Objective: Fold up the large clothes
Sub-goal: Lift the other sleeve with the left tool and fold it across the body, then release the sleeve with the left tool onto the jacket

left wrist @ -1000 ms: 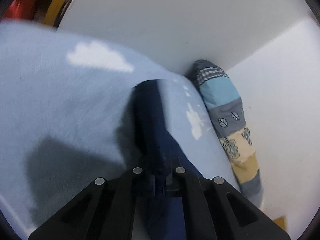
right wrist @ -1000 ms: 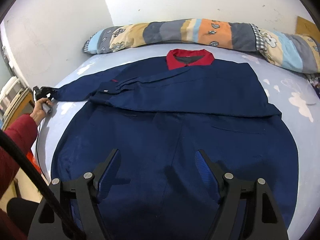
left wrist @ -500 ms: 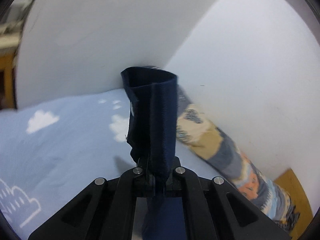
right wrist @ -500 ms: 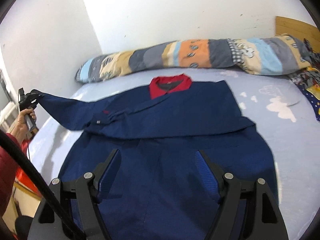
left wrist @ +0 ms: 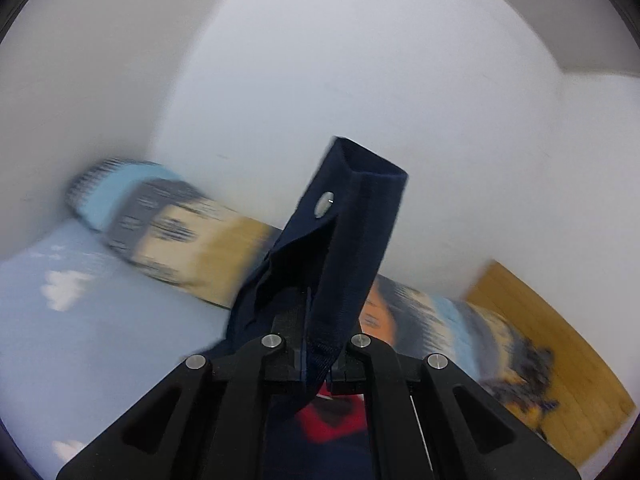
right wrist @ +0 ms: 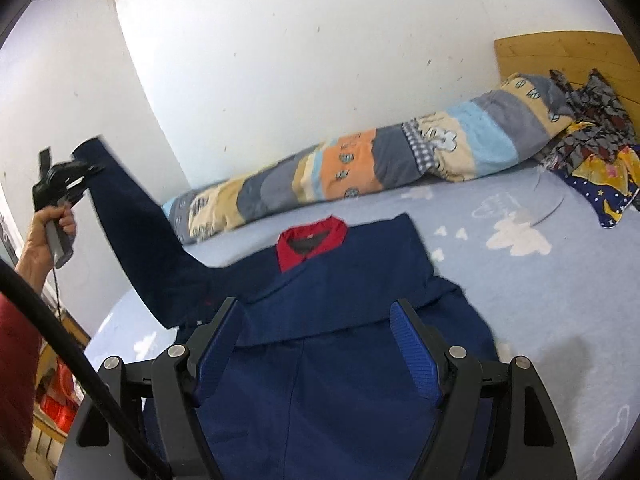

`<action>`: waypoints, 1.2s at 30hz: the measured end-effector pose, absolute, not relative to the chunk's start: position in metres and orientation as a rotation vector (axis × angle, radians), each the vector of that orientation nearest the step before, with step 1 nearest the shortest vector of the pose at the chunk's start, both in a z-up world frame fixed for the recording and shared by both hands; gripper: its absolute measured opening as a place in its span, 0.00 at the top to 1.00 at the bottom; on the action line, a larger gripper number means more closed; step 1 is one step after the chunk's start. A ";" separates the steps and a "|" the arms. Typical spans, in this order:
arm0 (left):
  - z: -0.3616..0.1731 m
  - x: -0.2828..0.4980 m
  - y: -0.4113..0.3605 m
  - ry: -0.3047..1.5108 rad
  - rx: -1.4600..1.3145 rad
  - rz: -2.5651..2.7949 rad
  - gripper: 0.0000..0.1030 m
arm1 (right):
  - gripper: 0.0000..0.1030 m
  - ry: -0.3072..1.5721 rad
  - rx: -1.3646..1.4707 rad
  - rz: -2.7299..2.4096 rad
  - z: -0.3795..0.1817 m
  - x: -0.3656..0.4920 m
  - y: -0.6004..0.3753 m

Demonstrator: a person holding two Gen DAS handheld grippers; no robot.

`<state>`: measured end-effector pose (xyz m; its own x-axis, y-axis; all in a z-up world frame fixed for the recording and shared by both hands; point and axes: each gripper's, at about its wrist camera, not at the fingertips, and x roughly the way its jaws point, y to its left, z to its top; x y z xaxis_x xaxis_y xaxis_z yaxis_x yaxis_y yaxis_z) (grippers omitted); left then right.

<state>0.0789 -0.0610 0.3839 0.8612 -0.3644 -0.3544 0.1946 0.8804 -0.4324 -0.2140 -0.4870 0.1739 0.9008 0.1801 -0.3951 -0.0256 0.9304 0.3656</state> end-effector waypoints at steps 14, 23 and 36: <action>0.116 0.051 -0.397 0.890 -0.135 -0.576 0.94 | 0.22 0.375 0.404 0.064 0.185 -0.231 -0.512; 0.091 0.025 -0.411 0.896 0.026 -0.562 0.24 | 0.22 0.358 0.415 0.068 0.190 -0.236 -0.518; 0.097 0.043 -0.271 0.875 0.091 -0.255 0.14 | 0.22 0.389 0.469 -0.034 0.180 -0.230 -0.538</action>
